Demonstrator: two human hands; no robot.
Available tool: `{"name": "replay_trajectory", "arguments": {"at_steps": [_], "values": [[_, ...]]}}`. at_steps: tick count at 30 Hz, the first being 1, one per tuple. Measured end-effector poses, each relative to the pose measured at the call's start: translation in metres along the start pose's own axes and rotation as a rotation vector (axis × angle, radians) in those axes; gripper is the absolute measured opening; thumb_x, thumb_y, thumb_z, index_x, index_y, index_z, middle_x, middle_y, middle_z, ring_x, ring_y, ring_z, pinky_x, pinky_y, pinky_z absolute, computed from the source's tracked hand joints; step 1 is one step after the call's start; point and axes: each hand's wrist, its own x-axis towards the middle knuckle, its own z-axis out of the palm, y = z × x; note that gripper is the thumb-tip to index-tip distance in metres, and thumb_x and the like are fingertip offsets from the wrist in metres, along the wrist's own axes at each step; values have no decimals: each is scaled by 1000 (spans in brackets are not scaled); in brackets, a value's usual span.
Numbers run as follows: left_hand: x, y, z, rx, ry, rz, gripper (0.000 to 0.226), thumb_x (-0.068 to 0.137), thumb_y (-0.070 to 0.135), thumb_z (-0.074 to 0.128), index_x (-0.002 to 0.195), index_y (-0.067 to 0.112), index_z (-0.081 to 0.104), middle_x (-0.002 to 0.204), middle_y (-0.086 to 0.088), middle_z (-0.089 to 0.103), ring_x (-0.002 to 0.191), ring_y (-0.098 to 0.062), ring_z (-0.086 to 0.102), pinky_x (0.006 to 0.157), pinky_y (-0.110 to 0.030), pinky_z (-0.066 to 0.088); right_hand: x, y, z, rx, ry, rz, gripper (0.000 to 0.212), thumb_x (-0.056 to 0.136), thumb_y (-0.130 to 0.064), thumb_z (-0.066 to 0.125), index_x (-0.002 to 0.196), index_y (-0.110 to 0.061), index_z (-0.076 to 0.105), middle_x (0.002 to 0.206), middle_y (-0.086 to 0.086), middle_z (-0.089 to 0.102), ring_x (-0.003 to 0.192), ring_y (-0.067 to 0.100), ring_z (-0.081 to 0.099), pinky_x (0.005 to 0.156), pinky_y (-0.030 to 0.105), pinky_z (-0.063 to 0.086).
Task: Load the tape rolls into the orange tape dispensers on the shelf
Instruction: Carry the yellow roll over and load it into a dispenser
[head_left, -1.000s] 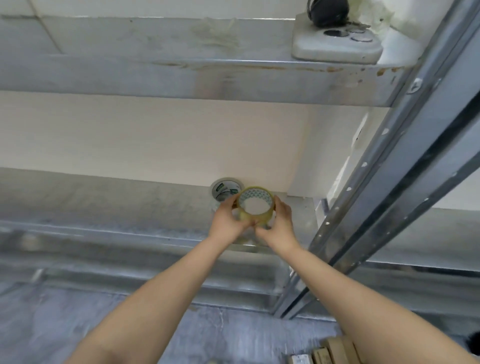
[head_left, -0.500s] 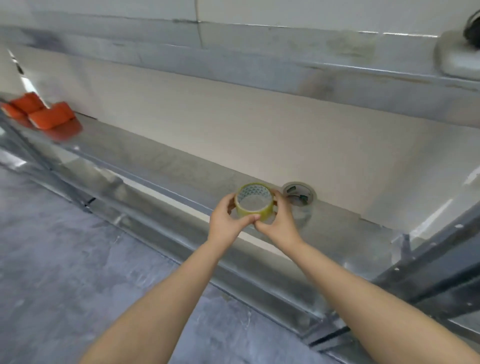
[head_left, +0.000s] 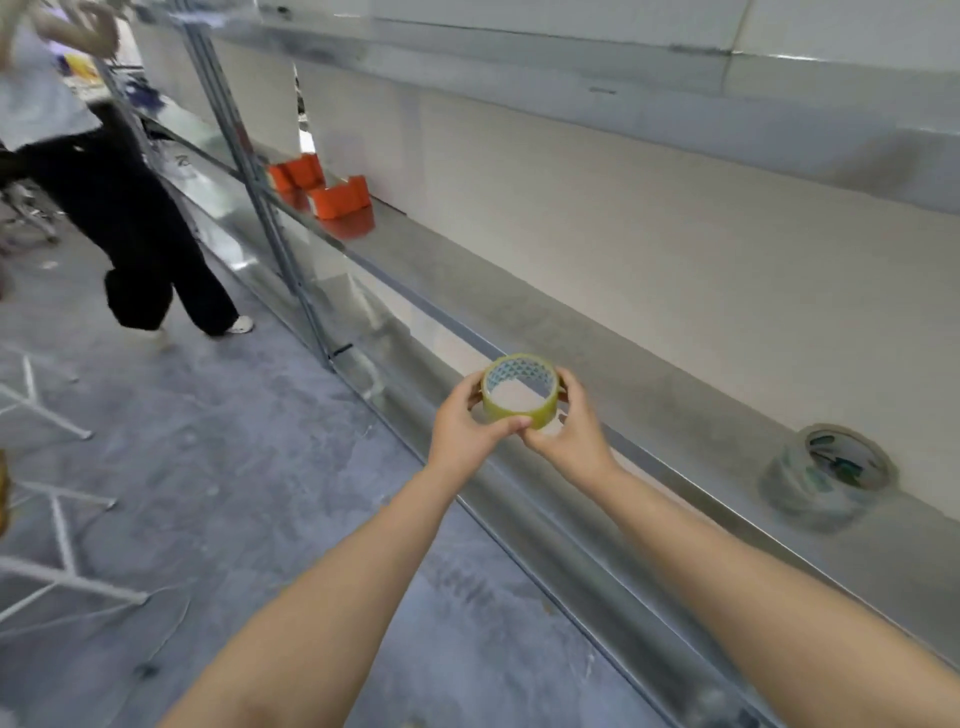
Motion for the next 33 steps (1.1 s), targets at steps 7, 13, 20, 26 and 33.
{"name": "replay_trajectory", "arguments": {"at_steps": [7,13,20,26,33], "values": [[45,-29,-94,27,41,-5,73,56,21,89,121,16,56,118,2,65,109,-12,59,85,-5,42,37,-38,94,27,-35,-57,70,62,-10,78,124,-10,46,124,8,56,115,23,52,97,45,45],[82,-38,-161,-18,28,10,68,59,18,88,119,20,55,116,4,64,111,-11,59,80,1,42,72,-69,153,30,-57,-104,69,63,-11,79,124,-14,47,122,-1,54,116,20,50,96,32,44],[116,-52,-206,-66,72,17,61,63,17,85,113,32,54,117,7,63,115,-13,57,97,-24,45,109,-91,204,66,-113,-127,70,63,-10,80,124,-8,46,123,9,56,116,23,51,98,44,44],[166,-64,-236,-69,125,-2,59,64,14,84,114,25,56,117,2,64,114,-15,58,100,-29,45,161,-97,245,78,-146,-156,67,63,-10,79,123,-11,48,122,7,58,113,20,53,96,39,46],[262,-74,-262,-42,145,14,67,64,13,85,124,10,54,123,-4,63,116,-16,57,94,-16,44,256,-93,288,95,-160,-185,66,63,-17,79,121,-16,47,120,3,59,114,18,54,95,34,47]]}}
